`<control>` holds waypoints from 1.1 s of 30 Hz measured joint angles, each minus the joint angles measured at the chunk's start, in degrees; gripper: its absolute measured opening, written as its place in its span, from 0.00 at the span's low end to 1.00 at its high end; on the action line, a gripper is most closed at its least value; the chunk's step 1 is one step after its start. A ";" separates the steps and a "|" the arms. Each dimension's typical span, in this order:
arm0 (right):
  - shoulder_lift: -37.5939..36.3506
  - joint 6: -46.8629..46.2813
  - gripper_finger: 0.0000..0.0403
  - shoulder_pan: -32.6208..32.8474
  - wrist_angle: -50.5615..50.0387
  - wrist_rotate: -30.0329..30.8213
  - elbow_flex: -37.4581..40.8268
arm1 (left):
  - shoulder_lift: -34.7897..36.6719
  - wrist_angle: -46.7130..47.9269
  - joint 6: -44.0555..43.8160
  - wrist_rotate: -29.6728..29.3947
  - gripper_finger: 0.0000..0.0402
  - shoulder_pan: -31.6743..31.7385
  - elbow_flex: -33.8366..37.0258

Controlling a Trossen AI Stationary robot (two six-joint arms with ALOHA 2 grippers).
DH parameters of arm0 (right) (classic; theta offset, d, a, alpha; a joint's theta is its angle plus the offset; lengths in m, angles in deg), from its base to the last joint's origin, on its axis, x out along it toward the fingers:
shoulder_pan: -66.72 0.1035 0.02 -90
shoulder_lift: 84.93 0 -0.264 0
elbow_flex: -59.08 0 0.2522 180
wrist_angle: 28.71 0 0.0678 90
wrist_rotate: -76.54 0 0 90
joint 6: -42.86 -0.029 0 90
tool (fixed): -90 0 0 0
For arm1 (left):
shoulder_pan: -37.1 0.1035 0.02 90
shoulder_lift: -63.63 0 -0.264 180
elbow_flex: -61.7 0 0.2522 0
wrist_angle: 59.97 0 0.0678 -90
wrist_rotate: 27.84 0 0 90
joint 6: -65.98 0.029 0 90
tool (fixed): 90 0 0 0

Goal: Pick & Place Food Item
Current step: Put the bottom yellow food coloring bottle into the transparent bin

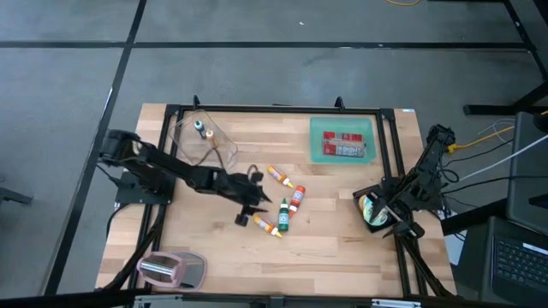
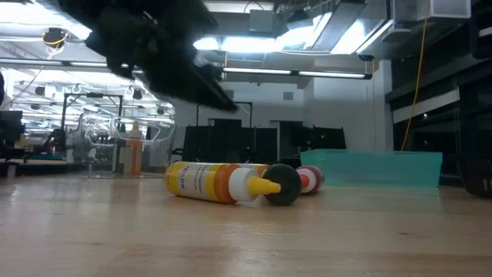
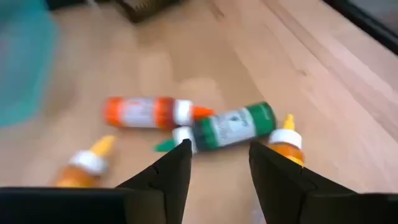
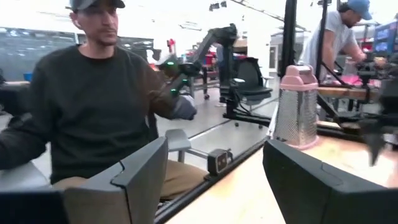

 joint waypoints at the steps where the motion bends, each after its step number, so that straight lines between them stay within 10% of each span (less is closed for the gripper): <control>1: 0.00 0.34 0.64 -0.02 -0.20 0.18 0.00 | -1.91 0.60 -0.24 0.85 0.39 -0.53 -1.21; 17: 0.00 -0.74 0.64 -0.02 -0.62 0.05 0.00 | -21.48 29.55 9.02 3.28 0.39 -7.02 -30.38; 33: 0.00 -0.43 0.64 -0.02 -0.66 -0.02 0.00 | -27.36 35.56 9.41 4.02 0.39 -7.15 -35.54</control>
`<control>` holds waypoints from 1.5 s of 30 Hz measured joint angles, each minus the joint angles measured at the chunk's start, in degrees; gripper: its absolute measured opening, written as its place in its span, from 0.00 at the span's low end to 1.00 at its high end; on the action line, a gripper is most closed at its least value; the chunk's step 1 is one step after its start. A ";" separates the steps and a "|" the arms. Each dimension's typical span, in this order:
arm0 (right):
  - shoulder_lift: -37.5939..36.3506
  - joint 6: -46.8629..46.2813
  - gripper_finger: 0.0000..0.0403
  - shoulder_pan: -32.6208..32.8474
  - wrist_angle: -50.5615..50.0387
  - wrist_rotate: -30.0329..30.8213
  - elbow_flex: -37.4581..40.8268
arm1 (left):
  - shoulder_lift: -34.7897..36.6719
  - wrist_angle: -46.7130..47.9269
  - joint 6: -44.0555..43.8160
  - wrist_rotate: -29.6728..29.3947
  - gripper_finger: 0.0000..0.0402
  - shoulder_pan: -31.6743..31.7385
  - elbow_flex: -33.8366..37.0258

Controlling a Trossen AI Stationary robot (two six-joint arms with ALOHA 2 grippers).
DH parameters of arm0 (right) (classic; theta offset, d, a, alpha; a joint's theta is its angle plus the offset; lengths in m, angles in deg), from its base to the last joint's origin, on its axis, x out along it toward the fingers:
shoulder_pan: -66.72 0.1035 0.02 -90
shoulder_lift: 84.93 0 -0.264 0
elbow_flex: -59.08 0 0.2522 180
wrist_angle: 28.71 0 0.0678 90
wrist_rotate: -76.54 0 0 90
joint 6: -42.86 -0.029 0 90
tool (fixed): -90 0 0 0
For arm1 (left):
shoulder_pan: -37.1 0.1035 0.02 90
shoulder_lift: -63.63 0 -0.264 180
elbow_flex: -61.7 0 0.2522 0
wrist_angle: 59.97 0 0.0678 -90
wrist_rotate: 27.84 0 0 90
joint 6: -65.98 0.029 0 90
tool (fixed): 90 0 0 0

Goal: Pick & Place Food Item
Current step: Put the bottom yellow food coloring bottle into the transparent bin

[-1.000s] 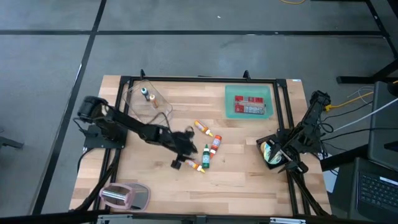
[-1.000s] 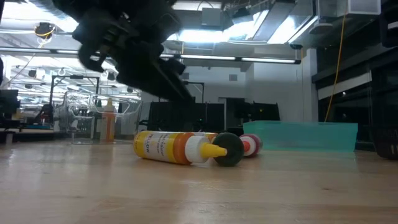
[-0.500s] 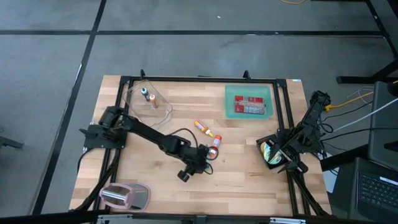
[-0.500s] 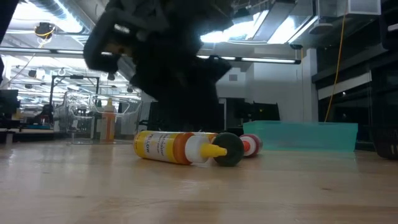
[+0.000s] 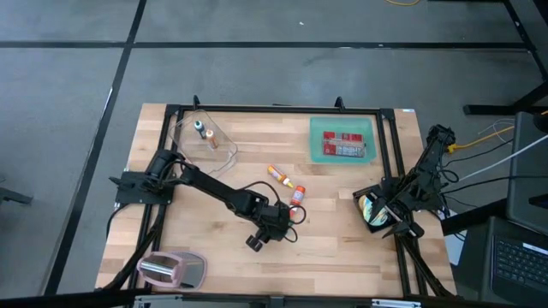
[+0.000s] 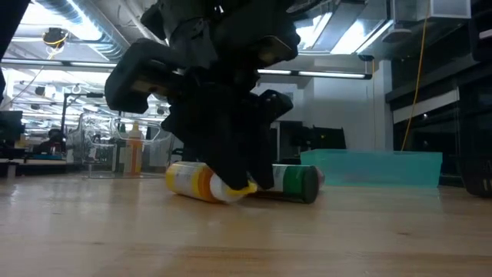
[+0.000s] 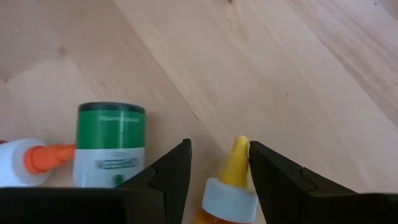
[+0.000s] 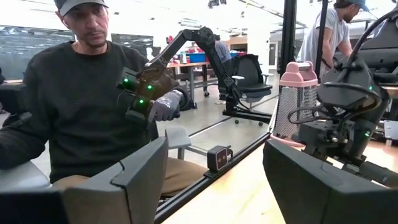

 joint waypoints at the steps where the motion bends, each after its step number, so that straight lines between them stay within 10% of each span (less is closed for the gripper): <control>1: 0.00 -0.01 0.64 0.00 0.00 0.00 0.00 | 0.00 -0.02 0.01 -0.26 0.39 0.00 0.00; 16: 0.00 -0.01 0.64 -0.01 0.04 -0.01 0.00 | 0.00 1.74 -0.55 -0.87 0.38 0.00 0.02; 45: 0.02 -0.19 0.64 -0.02 0.07 -0.04 0.00 | 0.06 1.25 2.61 -4.66 0.00 0.02 0.09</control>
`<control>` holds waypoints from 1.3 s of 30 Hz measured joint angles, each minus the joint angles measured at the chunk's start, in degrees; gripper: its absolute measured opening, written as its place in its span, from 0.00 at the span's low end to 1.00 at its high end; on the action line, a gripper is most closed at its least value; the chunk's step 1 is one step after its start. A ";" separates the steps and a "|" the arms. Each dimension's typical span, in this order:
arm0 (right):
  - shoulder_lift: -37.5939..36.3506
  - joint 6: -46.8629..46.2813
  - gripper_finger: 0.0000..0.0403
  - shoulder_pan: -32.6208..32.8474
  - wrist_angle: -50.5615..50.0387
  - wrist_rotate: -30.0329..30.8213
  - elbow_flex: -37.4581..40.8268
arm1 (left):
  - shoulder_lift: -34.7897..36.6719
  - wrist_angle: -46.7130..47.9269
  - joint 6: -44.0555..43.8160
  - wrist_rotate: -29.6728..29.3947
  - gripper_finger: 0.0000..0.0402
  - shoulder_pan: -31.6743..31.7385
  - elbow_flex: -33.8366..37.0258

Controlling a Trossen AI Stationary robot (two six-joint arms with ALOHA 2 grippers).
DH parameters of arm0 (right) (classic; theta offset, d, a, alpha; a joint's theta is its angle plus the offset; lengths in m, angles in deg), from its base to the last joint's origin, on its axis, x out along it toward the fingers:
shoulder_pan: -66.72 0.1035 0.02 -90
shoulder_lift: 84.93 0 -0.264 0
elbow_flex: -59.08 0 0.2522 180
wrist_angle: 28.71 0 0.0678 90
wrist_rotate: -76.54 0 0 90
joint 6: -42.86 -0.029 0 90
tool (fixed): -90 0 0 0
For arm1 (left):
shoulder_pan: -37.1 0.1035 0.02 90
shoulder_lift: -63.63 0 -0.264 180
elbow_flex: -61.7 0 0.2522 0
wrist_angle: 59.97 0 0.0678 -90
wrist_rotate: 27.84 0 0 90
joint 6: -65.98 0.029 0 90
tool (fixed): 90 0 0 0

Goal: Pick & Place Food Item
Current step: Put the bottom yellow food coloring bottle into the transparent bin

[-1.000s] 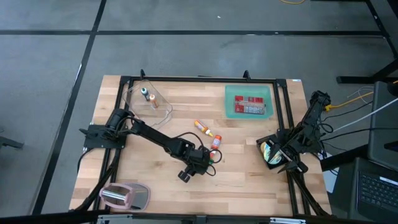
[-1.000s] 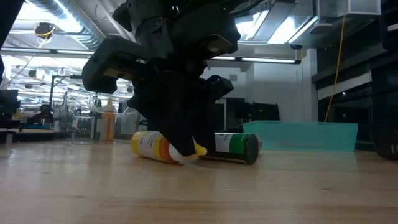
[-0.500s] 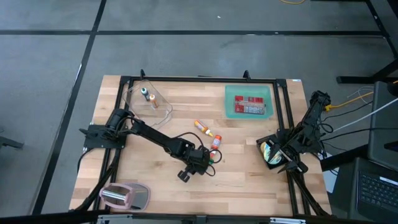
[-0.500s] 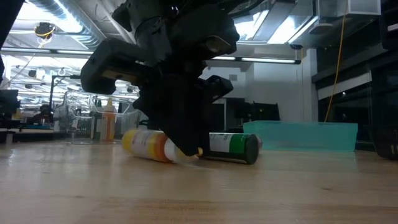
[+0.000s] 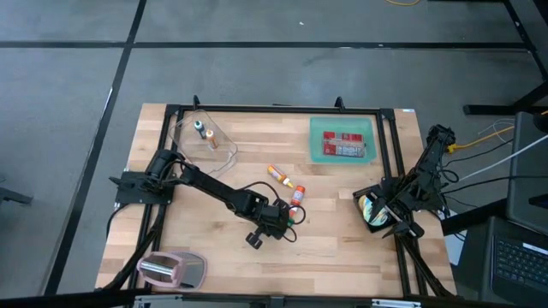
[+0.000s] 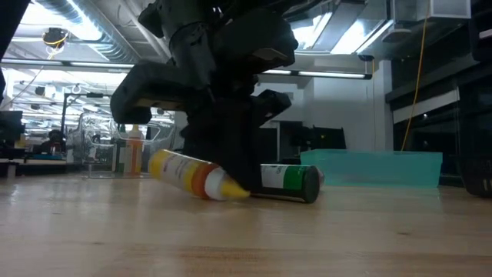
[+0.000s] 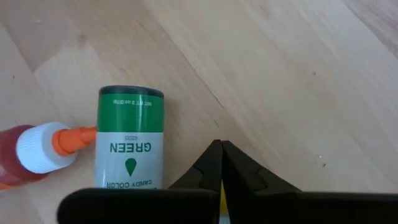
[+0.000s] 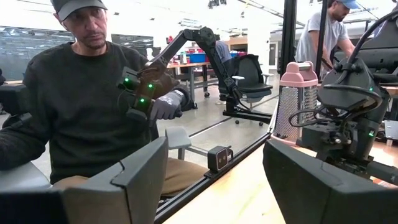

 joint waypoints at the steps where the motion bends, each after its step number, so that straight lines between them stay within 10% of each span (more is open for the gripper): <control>1: 0.00 0.00 0.64 0.02 0.00 0.01 0.00 | 0.13 -0.03 -0.03 -0.27 0.00 -0.02 0.00; 19: 0.00 0.17 0.64 -0.01 0.39 -2.36 0.00 | 9.78 1.96 -3.26 -10.53 0.02 -0.30 -0.02; 39: 0.00 0.62 0.64 -0.01 0.47 -2.36 0.00 | 3.95 7.71 -10.72 -3.63 0.37 -0.48 -1.12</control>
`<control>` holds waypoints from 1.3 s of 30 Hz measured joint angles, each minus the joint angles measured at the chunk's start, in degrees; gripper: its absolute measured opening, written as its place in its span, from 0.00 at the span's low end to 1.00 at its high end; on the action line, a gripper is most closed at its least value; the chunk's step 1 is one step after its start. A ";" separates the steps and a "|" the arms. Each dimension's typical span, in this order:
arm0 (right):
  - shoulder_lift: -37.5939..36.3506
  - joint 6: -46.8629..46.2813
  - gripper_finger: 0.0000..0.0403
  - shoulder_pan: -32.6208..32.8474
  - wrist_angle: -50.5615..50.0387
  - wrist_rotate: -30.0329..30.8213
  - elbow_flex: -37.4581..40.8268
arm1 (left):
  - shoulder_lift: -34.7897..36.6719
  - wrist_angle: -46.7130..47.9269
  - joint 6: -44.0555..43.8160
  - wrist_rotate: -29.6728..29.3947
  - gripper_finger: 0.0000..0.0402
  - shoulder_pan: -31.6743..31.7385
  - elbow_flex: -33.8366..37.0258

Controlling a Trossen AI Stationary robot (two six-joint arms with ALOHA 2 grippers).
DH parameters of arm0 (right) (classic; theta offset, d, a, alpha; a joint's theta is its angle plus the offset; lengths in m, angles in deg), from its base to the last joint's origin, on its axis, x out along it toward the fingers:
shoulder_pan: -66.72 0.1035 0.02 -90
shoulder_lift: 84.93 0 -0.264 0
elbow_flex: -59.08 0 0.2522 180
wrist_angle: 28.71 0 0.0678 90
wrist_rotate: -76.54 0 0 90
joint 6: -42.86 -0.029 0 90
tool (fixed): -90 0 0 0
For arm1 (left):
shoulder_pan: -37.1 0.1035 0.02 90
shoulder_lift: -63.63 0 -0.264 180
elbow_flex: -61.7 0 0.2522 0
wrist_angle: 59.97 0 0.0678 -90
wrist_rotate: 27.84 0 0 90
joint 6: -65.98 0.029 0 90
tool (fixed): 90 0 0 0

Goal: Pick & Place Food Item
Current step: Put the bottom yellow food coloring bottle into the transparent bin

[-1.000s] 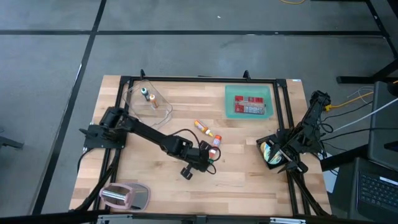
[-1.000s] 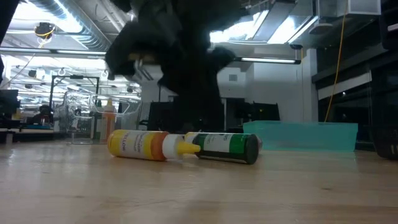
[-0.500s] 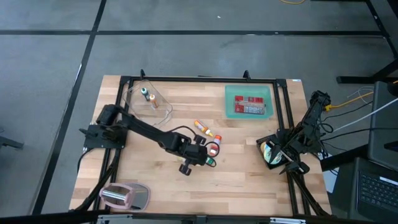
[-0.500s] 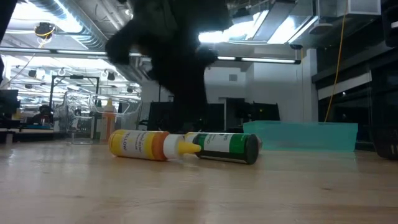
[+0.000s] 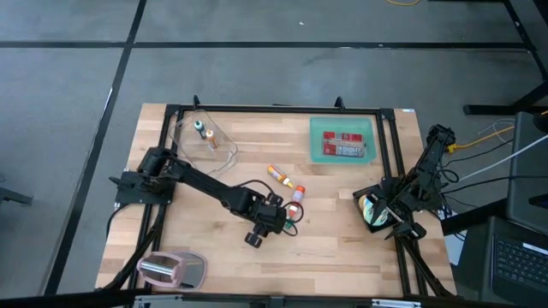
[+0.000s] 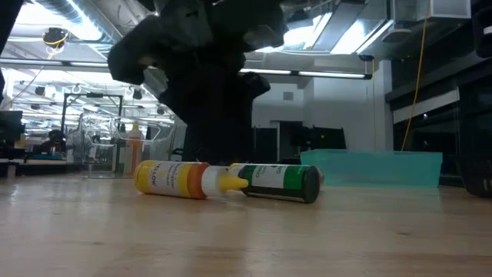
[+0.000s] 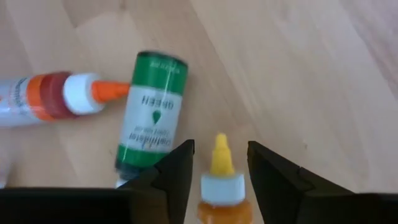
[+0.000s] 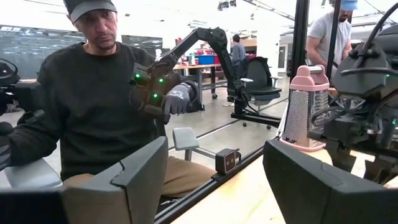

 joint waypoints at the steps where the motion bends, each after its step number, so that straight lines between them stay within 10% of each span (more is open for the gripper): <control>1: 0.00 0.01 0.64 0.00 0.01 0.00 0.00 | -0.48 -0.14 0.00 0.15 0.36 0.00 -0.21; 39: 0.00 0.10 0.64 0.02 0.40 -0.01 -0.02 | -8.53 9.44 3.05 -7.41 0.07 -1.12 -8.55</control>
